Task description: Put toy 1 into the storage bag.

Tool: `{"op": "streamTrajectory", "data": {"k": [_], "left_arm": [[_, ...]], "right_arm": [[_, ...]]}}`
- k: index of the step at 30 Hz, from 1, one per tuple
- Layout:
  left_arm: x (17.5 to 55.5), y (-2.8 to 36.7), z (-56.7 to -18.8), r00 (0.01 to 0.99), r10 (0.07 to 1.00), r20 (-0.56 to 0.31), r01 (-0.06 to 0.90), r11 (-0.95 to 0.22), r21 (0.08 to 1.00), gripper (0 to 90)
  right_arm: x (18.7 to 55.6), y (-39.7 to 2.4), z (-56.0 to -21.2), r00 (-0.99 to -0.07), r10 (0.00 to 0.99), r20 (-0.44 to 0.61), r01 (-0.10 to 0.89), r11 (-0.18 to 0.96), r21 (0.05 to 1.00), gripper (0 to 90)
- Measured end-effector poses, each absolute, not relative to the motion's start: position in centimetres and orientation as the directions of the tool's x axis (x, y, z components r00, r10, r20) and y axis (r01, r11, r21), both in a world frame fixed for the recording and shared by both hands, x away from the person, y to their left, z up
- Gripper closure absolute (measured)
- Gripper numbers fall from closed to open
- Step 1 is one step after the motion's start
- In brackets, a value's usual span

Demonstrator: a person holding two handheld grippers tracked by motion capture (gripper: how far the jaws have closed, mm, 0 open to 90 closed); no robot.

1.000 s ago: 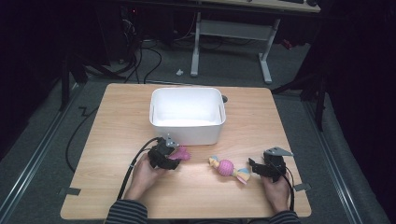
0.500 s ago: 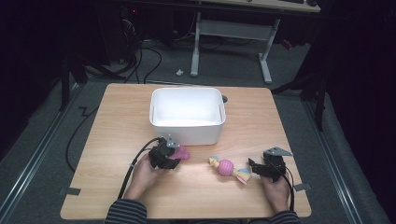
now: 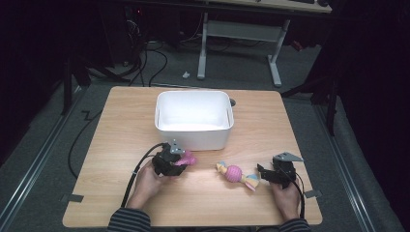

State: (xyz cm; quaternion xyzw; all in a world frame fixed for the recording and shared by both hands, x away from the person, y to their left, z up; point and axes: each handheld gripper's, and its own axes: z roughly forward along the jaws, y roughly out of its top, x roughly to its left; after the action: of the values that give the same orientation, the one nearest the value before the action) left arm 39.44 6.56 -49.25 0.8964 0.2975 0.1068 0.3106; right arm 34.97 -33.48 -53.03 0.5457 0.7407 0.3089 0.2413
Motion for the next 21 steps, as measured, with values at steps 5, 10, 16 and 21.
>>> {"op": "streamTrajectory", "data": {"k": [5, 10, 16, 21], "left_arm": [[39.3, 7.1, -48.3, 0.791, 0.611, -0.030, 0.499, -0.617, 0.608, 58.7], [38.8, 7.8, -47.2, 0.783, 0.620, -0.049, 0.511, -0.596, 0.619, 58.8], [38.1, 8.9, -46.0, 0.775, 0.629, -0.061, 0.520, -0.581, 0.626, 58.8], [37.9, 9.4, -45.3, 0.770, 0.633, -0.073, 0.525, -0.565, 0.637, 58.8]], "right_arm": [[35.0, -33.5, -53.0, -0.288, 0.957, -0.020, 0.659, 0.214, 0.721, 28.4], [35.0, -33.5, -53.0, -0.290, 0.957, -0.019, 0.660, 0.215, 0.720, 28.3], [34.9, -33.5, -53.0, -0.300, 0.954, -0.021, 0.658, 0.223, 0.720, 28.3], [34.9, -33.4, -53.0, -0.303, 0.953, -0.021, 0.657, 0.225, 0.720, 28.2]]}}
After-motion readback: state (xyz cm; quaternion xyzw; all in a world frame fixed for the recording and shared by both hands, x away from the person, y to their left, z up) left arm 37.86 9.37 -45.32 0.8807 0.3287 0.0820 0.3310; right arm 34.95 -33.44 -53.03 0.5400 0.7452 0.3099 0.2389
